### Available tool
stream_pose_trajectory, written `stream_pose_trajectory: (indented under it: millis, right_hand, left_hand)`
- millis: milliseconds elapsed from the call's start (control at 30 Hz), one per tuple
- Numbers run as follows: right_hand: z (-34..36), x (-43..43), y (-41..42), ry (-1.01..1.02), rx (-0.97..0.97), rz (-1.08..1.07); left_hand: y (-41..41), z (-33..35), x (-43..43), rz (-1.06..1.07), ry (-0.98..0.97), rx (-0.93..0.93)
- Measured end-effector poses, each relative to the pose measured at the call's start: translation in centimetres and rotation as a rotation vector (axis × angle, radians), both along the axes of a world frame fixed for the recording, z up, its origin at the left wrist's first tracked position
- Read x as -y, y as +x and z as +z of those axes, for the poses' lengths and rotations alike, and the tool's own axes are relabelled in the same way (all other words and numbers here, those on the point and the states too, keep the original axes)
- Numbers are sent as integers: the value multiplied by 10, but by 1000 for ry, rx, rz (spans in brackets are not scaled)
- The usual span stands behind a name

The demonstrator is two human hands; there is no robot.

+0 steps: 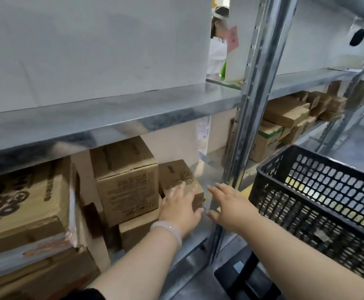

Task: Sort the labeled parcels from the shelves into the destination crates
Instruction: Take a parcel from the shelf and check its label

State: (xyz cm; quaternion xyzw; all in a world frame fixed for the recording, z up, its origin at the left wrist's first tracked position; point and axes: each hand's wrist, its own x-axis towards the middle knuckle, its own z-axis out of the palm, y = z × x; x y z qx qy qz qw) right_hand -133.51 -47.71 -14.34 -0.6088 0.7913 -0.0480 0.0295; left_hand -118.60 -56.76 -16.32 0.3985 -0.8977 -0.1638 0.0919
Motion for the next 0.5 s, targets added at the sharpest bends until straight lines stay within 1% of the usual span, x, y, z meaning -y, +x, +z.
stream_pose_trajectory:
  millis: [67,233,333,433,500]
  right_hand:
    - [-8,15,-10,-27,16,6]
    - [-39,48,-32,-13,98,49]
    - [-52,72,-47,-11,188,49]
    - [-59,99,-63,-4,239,109]
    - [-61,118,-72,7,258,150]
  left_hand:
    - [-12,-7,14,15,27,6]
    - [-33,-25,41,96,102,35]
    - [-45,-32,55,190,135,40]
    - [-55,-35,68,296,175,44]
    - [-61,-38,75,344,202,83]
